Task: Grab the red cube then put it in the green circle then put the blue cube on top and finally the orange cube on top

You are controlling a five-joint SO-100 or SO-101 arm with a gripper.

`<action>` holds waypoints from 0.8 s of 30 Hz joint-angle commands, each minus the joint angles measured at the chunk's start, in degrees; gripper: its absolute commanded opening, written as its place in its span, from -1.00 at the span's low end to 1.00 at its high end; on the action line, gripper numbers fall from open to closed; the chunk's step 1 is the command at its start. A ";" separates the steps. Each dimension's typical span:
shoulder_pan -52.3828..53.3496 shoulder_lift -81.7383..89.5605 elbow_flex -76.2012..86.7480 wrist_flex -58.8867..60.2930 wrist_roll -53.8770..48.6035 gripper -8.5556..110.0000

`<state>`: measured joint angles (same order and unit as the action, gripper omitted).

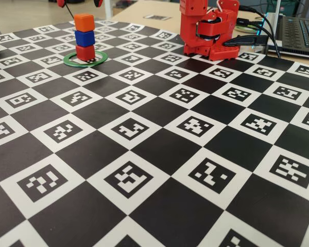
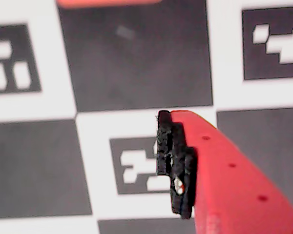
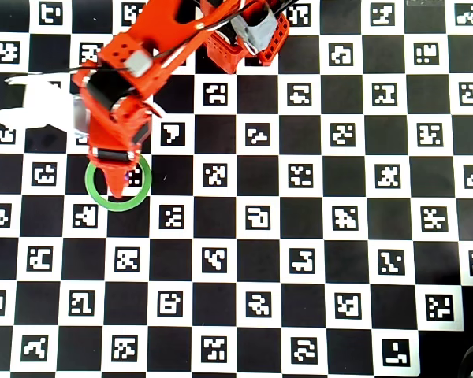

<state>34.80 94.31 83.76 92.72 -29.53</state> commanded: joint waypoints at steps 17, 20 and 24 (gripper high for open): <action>-29.53 19.34 32.43 -34.10 16.70 -0.96; -31.11 25.84 42.54 -43.42 8.44 -0.96; -32.61 32.87 53.79 -52.65 -7.21 -0.96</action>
<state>3.60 118.83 131.66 47.37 -24.61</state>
